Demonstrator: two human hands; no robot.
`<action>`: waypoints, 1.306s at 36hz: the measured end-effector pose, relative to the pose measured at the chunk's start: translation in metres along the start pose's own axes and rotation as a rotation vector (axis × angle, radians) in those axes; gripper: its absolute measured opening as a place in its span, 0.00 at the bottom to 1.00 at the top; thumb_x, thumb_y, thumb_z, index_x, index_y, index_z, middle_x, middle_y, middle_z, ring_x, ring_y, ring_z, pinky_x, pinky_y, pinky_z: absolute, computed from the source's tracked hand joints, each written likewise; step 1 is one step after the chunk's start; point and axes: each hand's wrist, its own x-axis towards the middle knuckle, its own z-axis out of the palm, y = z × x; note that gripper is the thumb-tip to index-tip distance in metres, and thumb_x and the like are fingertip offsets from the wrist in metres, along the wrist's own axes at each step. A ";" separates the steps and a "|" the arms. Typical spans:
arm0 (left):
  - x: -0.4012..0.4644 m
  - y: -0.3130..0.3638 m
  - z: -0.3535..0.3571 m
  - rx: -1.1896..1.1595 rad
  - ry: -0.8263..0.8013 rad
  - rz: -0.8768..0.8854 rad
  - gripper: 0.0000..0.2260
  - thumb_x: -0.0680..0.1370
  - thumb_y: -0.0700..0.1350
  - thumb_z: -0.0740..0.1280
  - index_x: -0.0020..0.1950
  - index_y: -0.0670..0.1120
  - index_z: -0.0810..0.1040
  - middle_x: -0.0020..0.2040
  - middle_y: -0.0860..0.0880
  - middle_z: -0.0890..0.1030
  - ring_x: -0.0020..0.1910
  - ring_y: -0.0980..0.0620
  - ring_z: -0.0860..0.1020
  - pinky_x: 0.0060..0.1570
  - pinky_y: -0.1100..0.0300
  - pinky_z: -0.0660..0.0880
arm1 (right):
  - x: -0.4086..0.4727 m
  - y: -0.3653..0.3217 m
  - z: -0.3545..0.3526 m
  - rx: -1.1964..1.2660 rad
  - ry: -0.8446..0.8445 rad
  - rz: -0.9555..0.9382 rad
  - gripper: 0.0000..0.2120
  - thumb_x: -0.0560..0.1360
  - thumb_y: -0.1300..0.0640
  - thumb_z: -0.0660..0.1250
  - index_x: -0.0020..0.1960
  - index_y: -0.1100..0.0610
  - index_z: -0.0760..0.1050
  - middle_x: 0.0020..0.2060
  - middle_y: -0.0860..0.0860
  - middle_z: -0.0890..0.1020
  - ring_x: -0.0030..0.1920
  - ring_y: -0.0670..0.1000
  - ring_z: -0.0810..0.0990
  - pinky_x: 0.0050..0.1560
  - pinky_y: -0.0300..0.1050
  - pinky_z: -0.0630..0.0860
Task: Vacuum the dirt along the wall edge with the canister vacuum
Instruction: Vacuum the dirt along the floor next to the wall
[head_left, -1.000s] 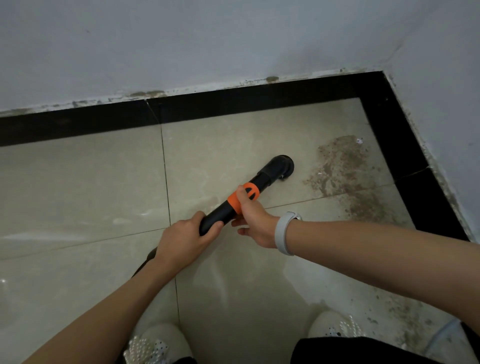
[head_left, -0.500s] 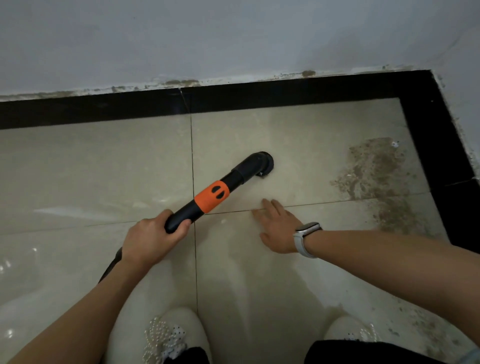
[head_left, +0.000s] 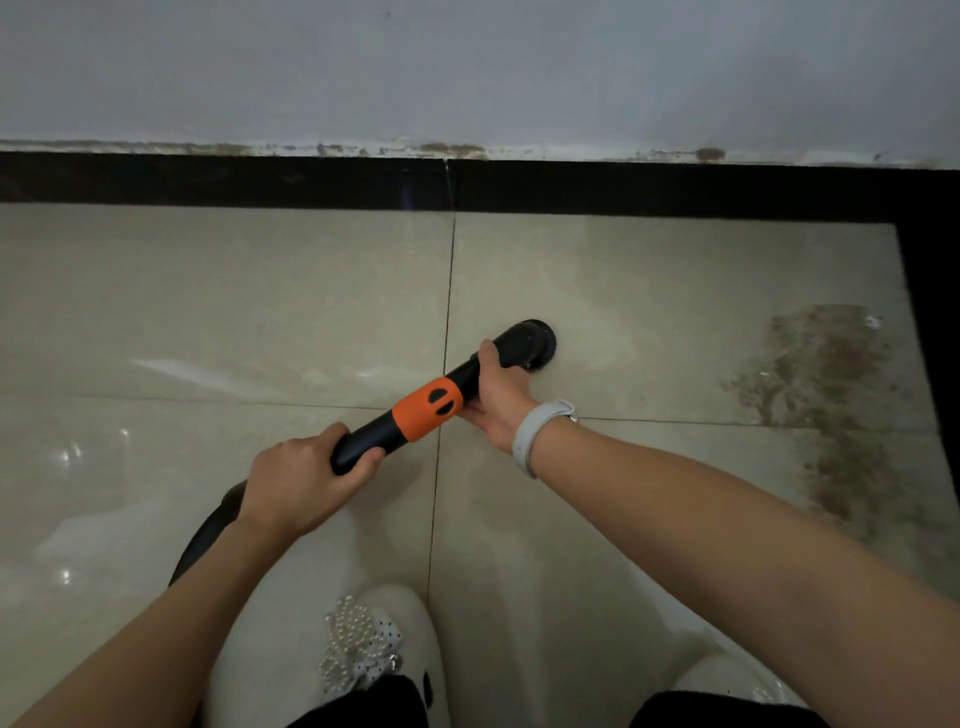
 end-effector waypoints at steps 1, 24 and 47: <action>-0.002 -0.004 -0.002 0.011 -0.003 -0.009 0.14 0.76 0.56 0.67 0.39 0.49 0.70 0.26 0.52 0.70 0.27 0.46 0.69 0.29 0.58 0.61 | 0.000 0.004 0.005 -0.008 -0.012 0.005 0.15 0.82 0.48 0.59 0.59 0.60 0.66 0.58 0.62 0.78 0.55 0.60 0.81 0.42 0.50 0.80; -0.018 0.008 0.000 0.073 0.045 0.234 0.29 0.71 0.66 0.49 0.39 0.43 0.76 0.26 0.46 0.77 0.25 0.42 0.76 0.27 0.60 0.66 | -0.015 0.051 -0.005 0.093 -0.075 0.186 0.08 0.82 0.53 0.57 0.52 0.58 0.68 0.47 0.59 0.80 0.45 0.57 0.82 0.41 0.52 0.80; 0.055 0.213 0.054 0.058 -0.102 0.451 0.19 0.76 0.66 0.55 0.44 0.51 0.68 0.32 0.51 0.71 0.37 0.45 0.79 0.33 0.58 0.65 | -0.014 -0.040 -0.195 0.208 0.248 -0.027 0.17 0.83 0.51 0.55 0.65 0.62 0.67 0.48 0.59 0.79 0.42 0.56 0.80 0.30 0.47 0.77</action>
